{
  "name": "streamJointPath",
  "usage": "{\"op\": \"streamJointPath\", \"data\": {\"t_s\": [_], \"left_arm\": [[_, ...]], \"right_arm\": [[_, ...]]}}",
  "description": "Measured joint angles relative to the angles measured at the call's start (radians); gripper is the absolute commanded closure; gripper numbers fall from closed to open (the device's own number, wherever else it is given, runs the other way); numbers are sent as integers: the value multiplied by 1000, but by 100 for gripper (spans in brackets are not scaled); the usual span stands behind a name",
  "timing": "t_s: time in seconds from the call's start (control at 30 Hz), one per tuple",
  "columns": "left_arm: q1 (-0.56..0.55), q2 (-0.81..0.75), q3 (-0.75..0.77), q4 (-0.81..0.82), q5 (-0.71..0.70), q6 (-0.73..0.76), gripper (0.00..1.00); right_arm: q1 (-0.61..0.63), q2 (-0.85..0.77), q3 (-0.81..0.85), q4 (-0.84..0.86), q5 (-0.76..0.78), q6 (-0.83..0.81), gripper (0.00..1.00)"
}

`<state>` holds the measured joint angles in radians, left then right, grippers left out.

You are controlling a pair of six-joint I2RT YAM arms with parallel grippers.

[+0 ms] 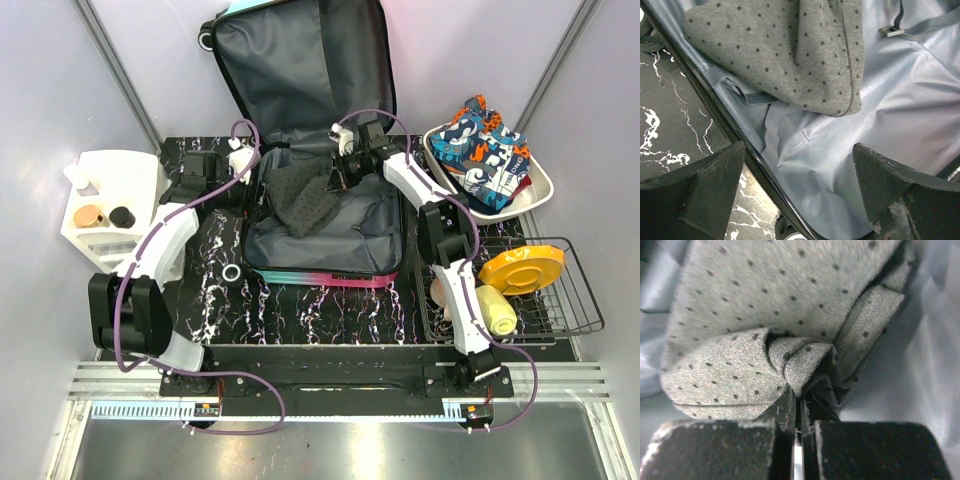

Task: Open, take out, and arrange the luggage

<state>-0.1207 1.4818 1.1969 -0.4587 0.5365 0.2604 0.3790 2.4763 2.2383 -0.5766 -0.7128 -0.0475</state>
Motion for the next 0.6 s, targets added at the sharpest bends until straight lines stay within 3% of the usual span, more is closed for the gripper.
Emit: {"op": "streamJointPath", "data": {"t_s": [0.13, 0.23, 0.43, 0.6], "left_arm": [[-3, 25, 8, 20, -29, -22, 3], [-21, 36, 8, 20, -26, 43, 2], [-87, 48, 17, 17, 5, 422, 4], [-121, 153, 122, -71, 14, 858, 8]], "right_arm": [[-3, 55, 33, -80, 48, -55, 100], [-8, 55, 32, -101, 51, -82, 100], [-19, 54, 32, -117, 48, -104, 100], [-20, 54, 32, -119, 48, -105, 100]]}}
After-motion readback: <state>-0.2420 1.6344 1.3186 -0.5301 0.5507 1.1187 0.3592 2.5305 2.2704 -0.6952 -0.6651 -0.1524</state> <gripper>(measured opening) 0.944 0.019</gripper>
